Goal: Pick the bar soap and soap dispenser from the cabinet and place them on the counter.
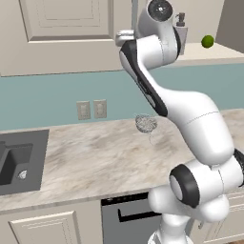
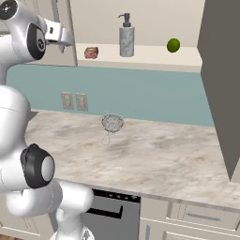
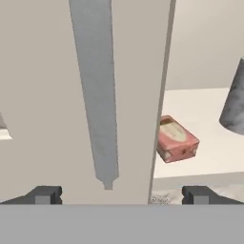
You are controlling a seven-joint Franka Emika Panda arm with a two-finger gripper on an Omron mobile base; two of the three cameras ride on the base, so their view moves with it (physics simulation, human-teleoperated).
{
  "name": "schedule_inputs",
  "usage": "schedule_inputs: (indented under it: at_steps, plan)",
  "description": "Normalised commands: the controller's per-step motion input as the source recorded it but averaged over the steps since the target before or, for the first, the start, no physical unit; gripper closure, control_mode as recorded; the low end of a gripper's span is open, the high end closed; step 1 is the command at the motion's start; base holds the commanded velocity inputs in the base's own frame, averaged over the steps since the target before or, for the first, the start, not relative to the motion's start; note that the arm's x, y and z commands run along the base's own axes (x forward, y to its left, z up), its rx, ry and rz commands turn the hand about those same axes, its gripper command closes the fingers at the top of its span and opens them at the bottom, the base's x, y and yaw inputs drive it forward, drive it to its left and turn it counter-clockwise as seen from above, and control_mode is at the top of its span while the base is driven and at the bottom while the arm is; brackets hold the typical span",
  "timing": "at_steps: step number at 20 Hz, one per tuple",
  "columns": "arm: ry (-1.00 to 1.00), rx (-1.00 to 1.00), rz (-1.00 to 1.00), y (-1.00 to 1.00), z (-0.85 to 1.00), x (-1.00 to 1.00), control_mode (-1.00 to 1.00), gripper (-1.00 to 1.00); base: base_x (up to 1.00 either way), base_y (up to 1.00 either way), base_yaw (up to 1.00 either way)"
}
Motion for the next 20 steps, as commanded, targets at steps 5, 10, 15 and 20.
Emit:
schedule_inputs:
  at_steps: [5, 10, 15, 20]
  plan:
    - [0.02, 0.01, 0.0, 0.0, -0.04, 0.38, -1.0, -1.0, 0.0, 0.0, 0.0]
    - [-0.02, 0.01, 0.0, 0.0, -0.11, 0.37, -1.0, -1.0, 0.0, 0.0, 0.0]
    - [0.0, 0.0, -0.03, 0.04, -0.07, 0.34, -1.0, -1.0, 0.0, 0.0, 0.0]
    - [0.0, 0.0, -0.07, 0.15, -0.02, 0.38, -1.0, -1.0, 0.0, 0.0, 0.0]
